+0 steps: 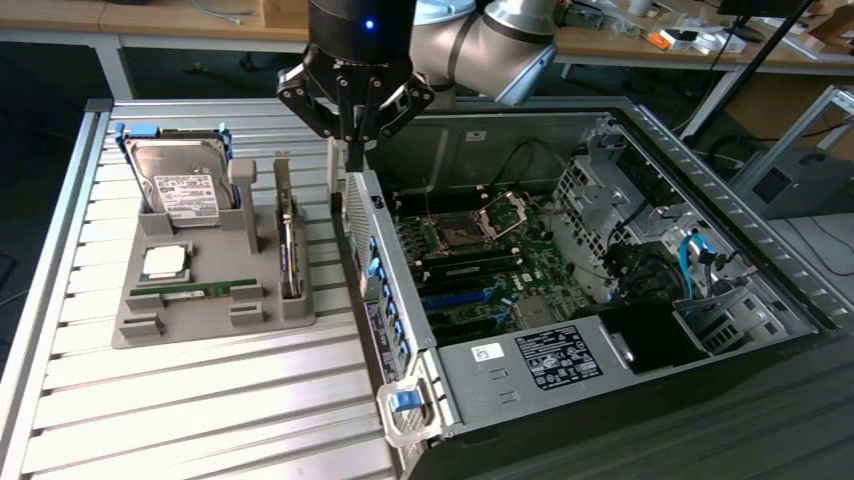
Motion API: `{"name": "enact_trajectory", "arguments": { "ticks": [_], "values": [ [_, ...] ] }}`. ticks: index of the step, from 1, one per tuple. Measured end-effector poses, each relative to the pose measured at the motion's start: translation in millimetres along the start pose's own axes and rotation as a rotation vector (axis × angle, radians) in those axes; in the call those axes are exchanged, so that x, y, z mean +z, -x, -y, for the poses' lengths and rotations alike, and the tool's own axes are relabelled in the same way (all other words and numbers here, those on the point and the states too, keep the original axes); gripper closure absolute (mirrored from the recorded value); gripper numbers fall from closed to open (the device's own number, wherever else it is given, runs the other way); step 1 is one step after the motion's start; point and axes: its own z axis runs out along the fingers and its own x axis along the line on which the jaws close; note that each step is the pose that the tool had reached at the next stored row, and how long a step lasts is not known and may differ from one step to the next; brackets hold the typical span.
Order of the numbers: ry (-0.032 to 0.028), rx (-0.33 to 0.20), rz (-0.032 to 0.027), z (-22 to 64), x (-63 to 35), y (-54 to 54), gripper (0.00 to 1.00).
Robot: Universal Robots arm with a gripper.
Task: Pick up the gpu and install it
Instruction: 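Reach for the gpu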
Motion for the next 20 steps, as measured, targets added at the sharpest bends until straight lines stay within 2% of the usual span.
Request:
{"name": "enact_trajectory", "arguments": {
  "ticks": [20],
  "values": [
    [-0.0001, 0.0, -0.0001, 0.8, -0.3, -10.1, 0.89]
  ]
}}
